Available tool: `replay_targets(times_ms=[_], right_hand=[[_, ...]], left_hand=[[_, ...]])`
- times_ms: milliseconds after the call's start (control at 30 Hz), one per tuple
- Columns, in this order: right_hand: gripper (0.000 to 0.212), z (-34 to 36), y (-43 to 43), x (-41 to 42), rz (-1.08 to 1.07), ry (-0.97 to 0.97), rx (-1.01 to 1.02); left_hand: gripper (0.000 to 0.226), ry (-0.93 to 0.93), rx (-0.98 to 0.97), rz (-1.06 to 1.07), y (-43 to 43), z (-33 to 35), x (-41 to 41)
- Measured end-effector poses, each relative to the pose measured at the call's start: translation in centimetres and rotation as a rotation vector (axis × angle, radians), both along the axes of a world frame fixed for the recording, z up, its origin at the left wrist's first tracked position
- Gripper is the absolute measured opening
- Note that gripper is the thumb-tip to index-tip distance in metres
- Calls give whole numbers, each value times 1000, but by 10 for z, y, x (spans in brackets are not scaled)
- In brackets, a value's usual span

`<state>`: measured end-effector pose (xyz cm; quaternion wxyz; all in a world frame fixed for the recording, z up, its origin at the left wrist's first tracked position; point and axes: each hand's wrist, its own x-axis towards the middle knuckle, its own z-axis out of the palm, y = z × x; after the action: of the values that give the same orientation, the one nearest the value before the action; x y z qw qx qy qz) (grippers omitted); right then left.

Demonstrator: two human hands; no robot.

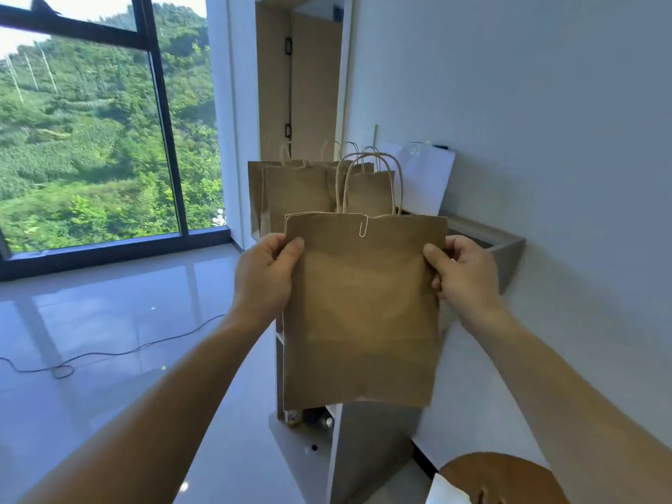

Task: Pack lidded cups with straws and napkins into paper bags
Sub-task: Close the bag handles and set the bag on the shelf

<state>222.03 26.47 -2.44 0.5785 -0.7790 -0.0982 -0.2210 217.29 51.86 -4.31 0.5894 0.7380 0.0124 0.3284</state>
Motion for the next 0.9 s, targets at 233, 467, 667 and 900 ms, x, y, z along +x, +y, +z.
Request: replay_targets(times_ms=[233,467,667,900], right_hand=[[14,49,63,92,144,-31,70],[10,67,100,198,233,-53,31],[11,55,138,298,229,39,-39],[4,33,182,390,147,107,-109]], left_hand=[[22,-85,25,163,56,50,68],[21,-110,72,255,91,70,148],[21,-29,218,235,124,51,223],[31,62,349,169,169,22,316]])
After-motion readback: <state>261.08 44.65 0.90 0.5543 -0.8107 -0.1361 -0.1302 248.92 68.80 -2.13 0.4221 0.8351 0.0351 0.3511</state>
